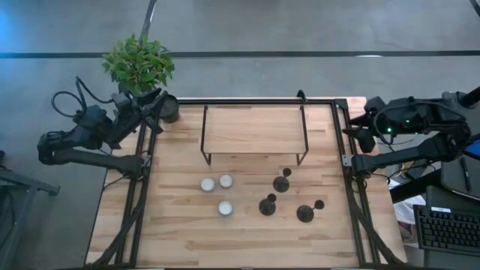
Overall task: Pick & Place candle stick holders
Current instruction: Put the bottom right black candle holder on the shelf
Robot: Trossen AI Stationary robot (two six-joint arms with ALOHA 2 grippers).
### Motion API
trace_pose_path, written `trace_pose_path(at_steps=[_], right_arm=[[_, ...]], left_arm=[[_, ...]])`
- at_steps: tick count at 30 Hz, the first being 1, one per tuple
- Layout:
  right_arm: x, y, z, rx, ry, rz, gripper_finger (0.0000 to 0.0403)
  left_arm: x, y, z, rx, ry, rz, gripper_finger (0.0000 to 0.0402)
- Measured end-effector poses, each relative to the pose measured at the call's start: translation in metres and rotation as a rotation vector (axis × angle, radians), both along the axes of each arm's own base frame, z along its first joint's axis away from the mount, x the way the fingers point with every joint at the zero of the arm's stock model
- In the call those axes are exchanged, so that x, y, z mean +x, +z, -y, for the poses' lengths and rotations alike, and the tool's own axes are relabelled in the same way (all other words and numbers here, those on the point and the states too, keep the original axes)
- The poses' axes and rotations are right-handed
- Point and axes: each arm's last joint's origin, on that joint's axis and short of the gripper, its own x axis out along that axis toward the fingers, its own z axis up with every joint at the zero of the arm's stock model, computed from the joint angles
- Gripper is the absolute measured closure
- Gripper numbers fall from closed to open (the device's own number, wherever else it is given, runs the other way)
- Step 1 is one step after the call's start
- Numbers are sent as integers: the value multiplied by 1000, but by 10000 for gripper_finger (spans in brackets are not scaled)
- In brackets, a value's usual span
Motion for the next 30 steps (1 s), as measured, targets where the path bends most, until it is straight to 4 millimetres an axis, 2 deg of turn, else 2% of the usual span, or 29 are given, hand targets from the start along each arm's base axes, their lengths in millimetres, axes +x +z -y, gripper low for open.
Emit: trace_pose_path(at_steps=[4, 10, 17, 19, 24, 26, 30], right_arm=[[11, 1, 1, -84, 27, 38, 201], [42, -6, -1, -124, 175, 88, 202], [78, -38, -15, 111, 362, 137, 202], [78, -46, -23, 184, 369, 162, 202], [74, -85, -51, 308, 358, 176, 202], [71, -100, -62, 339, 322, 188, 202], [62, -117, -73, 313, 180, 268, 210]], left_arm=[[0, 0, 0, 0, 0, -1, 252], [0, 0, 0, 1, 0, -1, 252], [0, 0, 0, 1, 0, -2, 252], [0, 0, 0, 1, 0, -3, 252], [0, 0, 0, 2, -1, -3, 252], [0, 0, 0, 2, -1, -3, 252], [0, 0, 0, 2, -2, -4, 252]])
